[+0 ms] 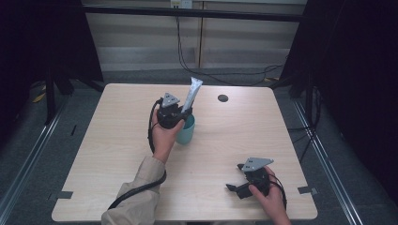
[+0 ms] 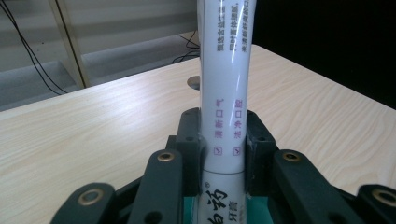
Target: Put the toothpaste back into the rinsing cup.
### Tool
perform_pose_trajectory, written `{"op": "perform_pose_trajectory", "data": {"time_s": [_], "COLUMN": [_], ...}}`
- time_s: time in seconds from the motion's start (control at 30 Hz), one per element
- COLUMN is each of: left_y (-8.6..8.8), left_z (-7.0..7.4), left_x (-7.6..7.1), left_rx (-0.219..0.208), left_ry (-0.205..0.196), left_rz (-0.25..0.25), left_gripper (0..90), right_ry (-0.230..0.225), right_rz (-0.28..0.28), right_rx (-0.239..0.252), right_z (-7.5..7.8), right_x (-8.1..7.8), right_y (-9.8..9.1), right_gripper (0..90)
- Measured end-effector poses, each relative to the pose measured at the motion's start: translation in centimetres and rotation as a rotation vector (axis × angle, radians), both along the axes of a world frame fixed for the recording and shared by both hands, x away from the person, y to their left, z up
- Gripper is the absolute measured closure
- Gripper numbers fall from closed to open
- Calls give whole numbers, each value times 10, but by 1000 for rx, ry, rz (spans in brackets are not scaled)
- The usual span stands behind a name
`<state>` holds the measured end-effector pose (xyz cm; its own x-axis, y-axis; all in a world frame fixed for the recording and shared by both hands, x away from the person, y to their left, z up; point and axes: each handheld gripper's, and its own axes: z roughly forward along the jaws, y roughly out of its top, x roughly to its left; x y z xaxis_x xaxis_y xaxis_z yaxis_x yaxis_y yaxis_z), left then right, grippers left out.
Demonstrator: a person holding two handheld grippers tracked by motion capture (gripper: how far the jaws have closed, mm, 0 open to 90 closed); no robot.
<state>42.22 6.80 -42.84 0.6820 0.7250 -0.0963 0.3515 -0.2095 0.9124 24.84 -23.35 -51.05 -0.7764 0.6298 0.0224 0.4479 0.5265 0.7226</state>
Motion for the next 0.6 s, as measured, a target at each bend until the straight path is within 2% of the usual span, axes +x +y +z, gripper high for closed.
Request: {"op": "perform_pose_trajectory", "data": {"time_s": [0.37, 0.6], "left_y": [-2, -1], "left_z": [-5, -6], "left_x": [-3, -4], "left_rx": [20, 51], "left_ry": [6, 12], "left_rz": [-6, -5], "left_gripper": [726, 725], "right_ry": [0, 0], "right_rz": [1, 1], "right_rx": [0, 0], "right_z": [0, 0], "right_x": [0, 0], "right_y": [0, 0], "right_gripper": [104, 104]}}
